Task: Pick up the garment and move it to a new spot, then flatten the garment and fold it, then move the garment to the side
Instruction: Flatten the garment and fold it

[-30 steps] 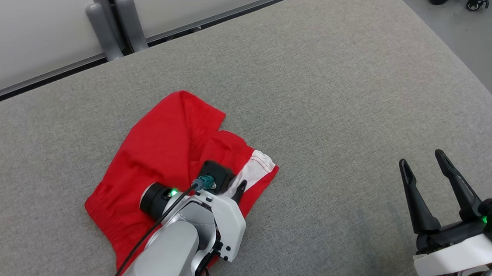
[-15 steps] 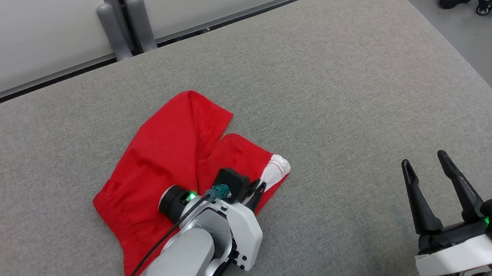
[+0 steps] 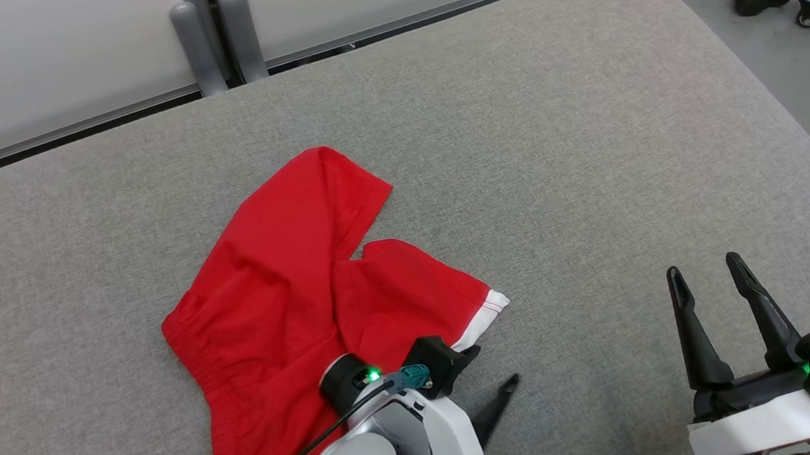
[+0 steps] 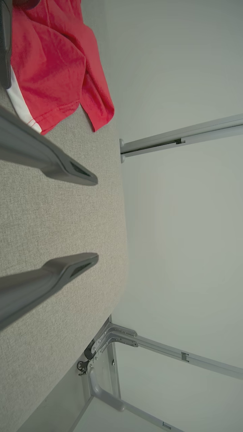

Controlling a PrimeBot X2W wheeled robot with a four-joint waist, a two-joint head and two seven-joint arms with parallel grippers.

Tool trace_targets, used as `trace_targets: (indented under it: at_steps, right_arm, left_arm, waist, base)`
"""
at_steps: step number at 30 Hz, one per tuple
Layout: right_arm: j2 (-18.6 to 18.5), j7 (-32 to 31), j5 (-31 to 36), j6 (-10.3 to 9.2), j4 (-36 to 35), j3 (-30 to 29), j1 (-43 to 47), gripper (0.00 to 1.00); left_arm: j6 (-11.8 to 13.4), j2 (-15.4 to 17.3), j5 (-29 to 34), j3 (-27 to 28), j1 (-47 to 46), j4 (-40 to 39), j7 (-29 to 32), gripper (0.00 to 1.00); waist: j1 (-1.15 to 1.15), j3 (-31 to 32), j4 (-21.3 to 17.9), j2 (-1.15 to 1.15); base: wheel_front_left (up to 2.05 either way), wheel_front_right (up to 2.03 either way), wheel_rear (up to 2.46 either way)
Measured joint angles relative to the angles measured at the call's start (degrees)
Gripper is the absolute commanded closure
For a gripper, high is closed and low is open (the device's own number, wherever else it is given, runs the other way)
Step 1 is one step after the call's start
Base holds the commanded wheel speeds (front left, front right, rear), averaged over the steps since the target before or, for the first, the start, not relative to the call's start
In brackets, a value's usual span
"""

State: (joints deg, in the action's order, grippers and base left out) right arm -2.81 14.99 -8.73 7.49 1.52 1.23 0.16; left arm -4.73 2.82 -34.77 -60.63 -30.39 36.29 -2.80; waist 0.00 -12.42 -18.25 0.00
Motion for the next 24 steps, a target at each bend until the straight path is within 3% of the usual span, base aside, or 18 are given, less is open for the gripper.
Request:
trace_targets:
  at_steps: [6, 9, 13, 15, 20, 24]
  right_arm:
    - [0.0, 0.0, 0.8, 0.00, -0.3, -0.6, 1.1, 0.00]
    - [0.0, 0.0, 2.1, 0.00, -0.9, -1.1, 1.8, 0.00]
    - [0.0, 0.0, 3.4, 0.00, -2.1, -1.9, 2.9, 0.00]
    - [-0.2, 0.0, 3.7, 0.00, -2.6, -2.2, 3.2, 0.00]
    - [-1.0, 0.0, 3.8, 0.00, -2.6, -2.3, 4.3, 0.00]
    - [-1.5, 0.0, 3.9, 0.00, -1.8, -2.4, 6.1, 0.00]
  left_arm:
    - [-0.4, -0.2, -7.4, 4.1, 2.8, -8.5, -8.1, 0.00]
    - [2.4, 1.8, -8.0, 9.0, 5.5, -13.0, -11.3, 0.00]
    - [8.0, 7.7, -5.8, 17.1, 12.4, -20.8, -12.1, 0.00]
    - [10.0, 9.1, -3.6, 22.2, 17.2, -26.2, -12.2, 0.00]
    - [11.9, 11.3, 2.4, 30.9, 28.9, -32.7, -12.3, 0.00]
    - [11.2, 9.8, 6.2, 37.1, 36.2, -34.9, -12.3, 0.00]
  waist:
    - [0.00, 1.1, 1.6, 0.00]
    - [0.00, 2.4, 3.1, 0.00]
    - [0.00, 4.3, 6.0, 0.00]
    - [0.00, 5.4, 7.7, 0.00]
    - [0.00, 7.7, 12.3, 0.00]
    - [0.00, 9.7, 15.8, 0.00]
  base:
    - [0.00, 0.00, 0.00]
    - [0.00, 0.00, 0.00]
    - [0.00, 0.00, 0.00]
    - [0.00, 0.00, 0.00]
    - [0.00, 0.00, 0.00]
    - [0.00, 0.00, 0.00]
